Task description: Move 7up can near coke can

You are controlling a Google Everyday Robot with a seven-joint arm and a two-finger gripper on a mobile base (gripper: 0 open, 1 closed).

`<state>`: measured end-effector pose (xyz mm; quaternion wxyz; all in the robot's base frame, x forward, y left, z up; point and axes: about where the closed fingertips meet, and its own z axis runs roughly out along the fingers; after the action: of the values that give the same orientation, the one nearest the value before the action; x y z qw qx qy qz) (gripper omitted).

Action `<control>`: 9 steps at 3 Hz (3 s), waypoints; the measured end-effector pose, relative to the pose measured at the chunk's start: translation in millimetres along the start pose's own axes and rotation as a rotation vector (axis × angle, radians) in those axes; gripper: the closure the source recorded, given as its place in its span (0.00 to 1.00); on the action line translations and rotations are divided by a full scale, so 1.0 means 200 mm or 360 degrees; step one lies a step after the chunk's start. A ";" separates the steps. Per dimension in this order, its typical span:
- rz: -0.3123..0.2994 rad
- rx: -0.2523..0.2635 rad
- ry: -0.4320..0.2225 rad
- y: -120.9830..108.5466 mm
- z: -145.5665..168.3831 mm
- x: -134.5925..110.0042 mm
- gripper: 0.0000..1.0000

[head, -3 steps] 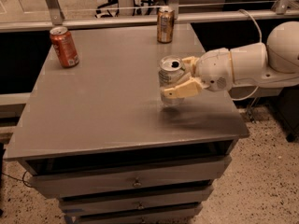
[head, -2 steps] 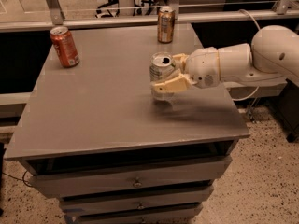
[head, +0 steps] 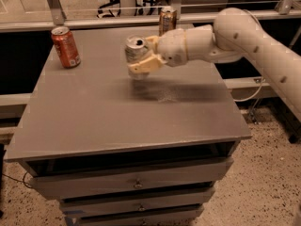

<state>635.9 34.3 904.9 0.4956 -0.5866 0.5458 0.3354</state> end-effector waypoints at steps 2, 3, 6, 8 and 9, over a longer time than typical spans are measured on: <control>-0.0105 -0.0112 -0.0058 -0.24 0.45 -0.18 1.00; -0.0066 -0.0136 -0.0063 -0.30 0.61 -0.18 1.00; 0.0219 -0.0018 -0.0113 -0.48 0.90 -0.08 0.82; 0.0296 -0.0038 -0.0199 -0.51 0.97 -0.09 0.35; 0.0278 -0.0044 -0.0212 -0.52 0.98 -0.10 0.12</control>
Offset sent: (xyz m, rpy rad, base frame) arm 0.0786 0.1403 0.0230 0.0121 -0.0576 0.1269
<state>762.2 217.1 889.7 0.4916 -0.5199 0.5559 0.4230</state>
